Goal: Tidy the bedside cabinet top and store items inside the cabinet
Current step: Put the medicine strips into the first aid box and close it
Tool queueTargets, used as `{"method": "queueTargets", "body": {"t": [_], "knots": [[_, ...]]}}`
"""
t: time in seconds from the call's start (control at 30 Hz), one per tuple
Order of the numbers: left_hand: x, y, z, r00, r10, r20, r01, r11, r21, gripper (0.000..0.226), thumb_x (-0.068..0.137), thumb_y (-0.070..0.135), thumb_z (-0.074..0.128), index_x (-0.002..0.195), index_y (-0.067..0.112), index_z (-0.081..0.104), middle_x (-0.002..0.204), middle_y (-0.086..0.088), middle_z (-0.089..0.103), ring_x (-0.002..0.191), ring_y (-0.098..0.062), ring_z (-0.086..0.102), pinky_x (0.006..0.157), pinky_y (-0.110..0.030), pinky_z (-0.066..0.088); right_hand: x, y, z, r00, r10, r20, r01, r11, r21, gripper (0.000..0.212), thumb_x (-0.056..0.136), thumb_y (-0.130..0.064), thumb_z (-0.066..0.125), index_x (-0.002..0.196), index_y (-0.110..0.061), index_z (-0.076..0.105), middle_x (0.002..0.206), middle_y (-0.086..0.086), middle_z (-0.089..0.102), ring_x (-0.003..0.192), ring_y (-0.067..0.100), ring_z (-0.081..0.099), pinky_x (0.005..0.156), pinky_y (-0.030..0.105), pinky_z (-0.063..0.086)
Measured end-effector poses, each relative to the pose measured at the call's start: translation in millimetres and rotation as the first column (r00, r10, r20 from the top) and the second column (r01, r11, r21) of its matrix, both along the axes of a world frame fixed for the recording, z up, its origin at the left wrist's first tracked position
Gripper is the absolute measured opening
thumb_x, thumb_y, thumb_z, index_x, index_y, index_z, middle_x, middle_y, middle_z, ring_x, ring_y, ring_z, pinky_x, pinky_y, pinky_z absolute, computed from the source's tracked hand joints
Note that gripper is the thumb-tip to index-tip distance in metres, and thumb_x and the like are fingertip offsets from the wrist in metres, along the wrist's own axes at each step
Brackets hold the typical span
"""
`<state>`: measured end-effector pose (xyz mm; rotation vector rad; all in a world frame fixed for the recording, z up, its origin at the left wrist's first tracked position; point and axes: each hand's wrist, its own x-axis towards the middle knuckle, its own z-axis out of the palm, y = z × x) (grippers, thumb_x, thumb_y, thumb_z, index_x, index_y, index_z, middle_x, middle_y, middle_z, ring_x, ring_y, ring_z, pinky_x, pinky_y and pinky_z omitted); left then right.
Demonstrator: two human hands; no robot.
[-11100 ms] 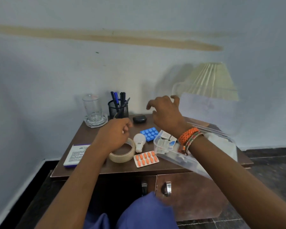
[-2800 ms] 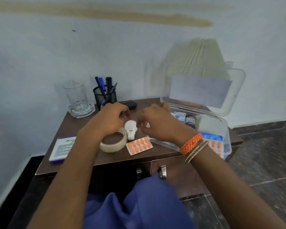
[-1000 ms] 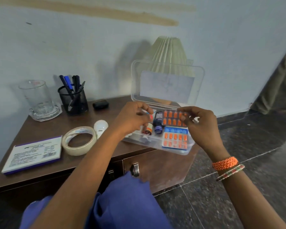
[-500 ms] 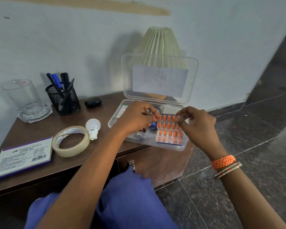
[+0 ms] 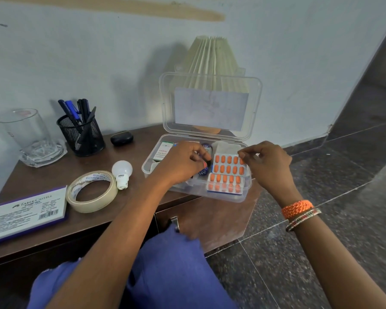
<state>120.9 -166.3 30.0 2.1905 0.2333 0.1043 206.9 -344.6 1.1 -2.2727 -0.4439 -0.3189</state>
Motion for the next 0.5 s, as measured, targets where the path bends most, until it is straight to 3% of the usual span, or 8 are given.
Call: {"method": "queueTargets", "body": {"t": [0.1,0.27,0.4,0.5], "knots": [[3,-1,-4,1.0,-0.001,-0.017,0.002,0.999,0.043,0.022,0.088,0.011,0.059,0.108,0.019,0.065,0.095,-0.001,0.07,0.087,-0.012,0.063,0.082,-0.03,0.05,4,2,-1,1.0,-0.004,0.017,0.005,0.995,-0.102,0.014,0.089,-0.029,0.062,0.094,-0.025,0.075,0.103,-0.003,0.066,0.102,0.018,0.055,0.091,0.036,0.026],[3,-1,-3,1.0,-0.005,-0.007,0.005,0.998,0.07,0.022,0.088,0.012,0.059,0.108,0.02,0.065,0.094,-0.001,0.069,0.087,-0.012,0.063,0.079,-0.032,0.052,6,4,-1,1.0,-0.013,0.022,0.016,0.991,-0.135,0.016,0.09,-0.029,0.061,0.097,-0.024,0.074,0.104,-0.002,0.066,0.102,0.018,0.054,0.092,0.038,0.028],[2,5,-1,0.997,0.049,0.067,-0.052,0.998,0.042,0.018,0.088,0.01,0.059,0.102,0.02,0.066,0.093,0.0,0.067,0.081,-0.011,0.061,0.063,-0.024,0.05,4,4,5,0.998,-0.04,0.046,0.038,0.998,0.053,0.015,0.089,-0.028,0.062,0.095,-0.022,0.074,0.096,-0.003,0.067,0.088,0.012,0.054,0.094,0.05,0.042],[3,8,1,0.98,0.116,0.162,-0.122,0.992,0.033,0.017,0.088,0.011,0.059,0.1,0.019,0.066,0.097,0.001,0.067,0.082,-0.008,0.06,0.06,-0.018,0.045,14,7,15,0.999,-0.048,0.021,0.04,0.957,0.287,0.018,0.088,-0.028,0.064,0.104,-0.025,0.069,0.092,-0.003,0.066,0.08,0.011,0.055,0.084,0.042,0.052]]}}
